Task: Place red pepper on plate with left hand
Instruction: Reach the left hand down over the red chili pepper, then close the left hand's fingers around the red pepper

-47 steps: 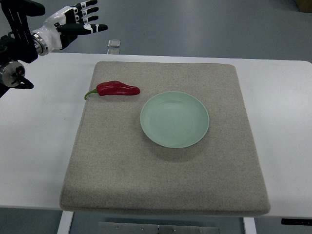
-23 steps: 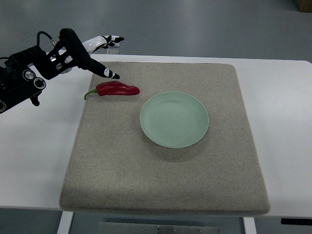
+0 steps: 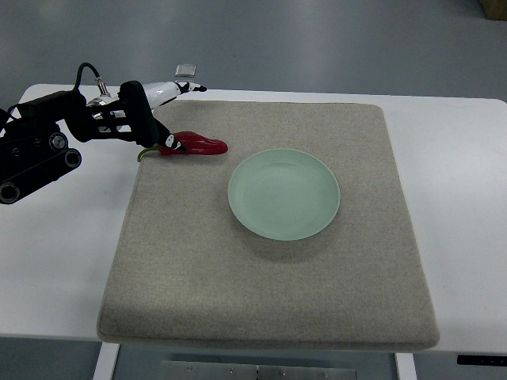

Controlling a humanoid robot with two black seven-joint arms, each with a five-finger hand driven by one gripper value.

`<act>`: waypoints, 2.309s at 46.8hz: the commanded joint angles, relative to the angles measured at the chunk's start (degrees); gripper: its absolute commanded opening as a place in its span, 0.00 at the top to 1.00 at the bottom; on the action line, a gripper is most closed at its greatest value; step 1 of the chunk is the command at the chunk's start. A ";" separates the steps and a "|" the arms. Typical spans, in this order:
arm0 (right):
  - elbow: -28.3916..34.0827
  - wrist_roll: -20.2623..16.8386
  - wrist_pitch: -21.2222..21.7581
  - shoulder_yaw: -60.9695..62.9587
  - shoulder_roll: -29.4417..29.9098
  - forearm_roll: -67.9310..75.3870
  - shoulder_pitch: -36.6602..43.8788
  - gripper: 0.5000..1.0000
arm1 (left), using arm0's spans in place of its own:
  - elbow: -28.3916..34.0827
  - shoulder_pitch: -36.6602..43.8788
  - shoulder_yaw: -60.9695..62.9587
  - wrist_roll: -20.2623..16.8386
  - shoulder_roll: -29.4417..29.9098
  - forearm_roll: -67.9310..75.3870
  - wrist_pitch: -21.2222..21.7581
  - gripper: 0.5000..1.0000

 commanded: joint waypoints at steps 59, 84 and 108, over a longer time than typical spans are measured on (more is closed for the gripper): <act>0.01 0.00 0.00 0.00 0.00 0.00 0.00 0.14 | 6.27 0.52 0.92 0.91 -4.92 4.31 0.13 0.45; 0.01 0.00 0.00 0.00 0.00 0.00 0.00 0.14 | 6.27 0.78 1.01 0.91 -5.45 6.77 0.13 0.51; 0.01 0.00 0.00 0.00 0.00 0.00 0.00 0.14 | 7.06 0.70 3.47 0.82 -5.54 6.85 1.27 0.53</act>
